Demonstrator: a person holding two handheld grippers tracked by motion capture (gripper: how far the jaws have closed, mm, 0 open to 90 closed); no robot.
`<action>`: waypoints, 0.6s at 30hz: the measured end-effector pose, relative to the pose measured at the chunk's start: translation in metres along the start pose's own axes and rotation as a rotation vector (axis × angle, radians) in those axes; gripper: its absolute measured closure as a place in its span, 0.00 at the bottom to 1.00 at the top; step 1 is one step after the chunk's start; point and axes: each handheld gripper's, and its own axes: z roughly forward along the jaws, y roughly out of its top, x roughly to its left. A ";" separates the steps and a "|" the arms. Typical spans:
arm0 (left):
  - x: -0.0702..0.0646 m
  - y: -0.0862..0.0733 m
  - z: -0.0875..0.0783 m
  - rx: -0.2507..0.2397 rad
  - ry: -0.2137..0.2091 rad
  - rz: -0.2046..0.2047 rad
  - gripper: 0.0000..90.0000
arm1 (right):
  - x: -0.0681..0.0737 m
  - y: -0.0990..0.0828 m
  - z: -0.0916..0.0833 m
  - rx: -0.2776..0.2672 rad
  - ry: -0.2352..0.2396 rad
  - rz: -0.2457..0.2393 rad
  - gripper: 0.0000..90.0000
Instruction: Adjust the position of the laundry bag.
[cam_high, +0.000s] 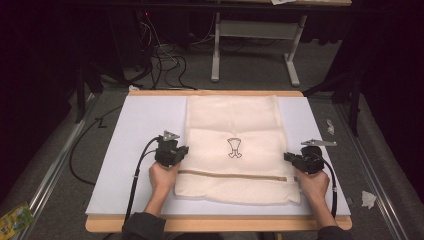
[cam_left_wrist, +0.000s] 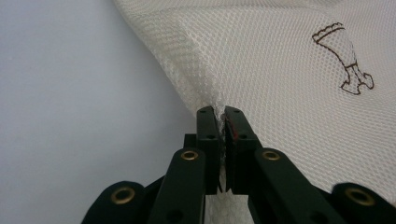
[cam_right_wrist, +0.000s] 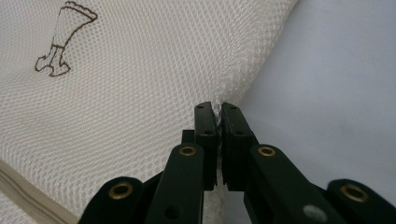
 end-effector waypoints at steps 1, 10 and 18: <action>0.001 -0.001 -0.001 0.000 0.001 -0.001 0.96 | 0.001 0.001 0.001 0.006 0.001 -0.002 0.97; 0.010 -0.004 -0.008 -0.010 0.016 -0.014 0.96 | 0.012 0.005 0.004 -0.002 0.016 -0.019 0.97; 0.019 -0.010 -0.014 -0.003 0.034 -0.026 0.96 | 0.021 0.009 0.011 0.001 0.029 -0.035 0.97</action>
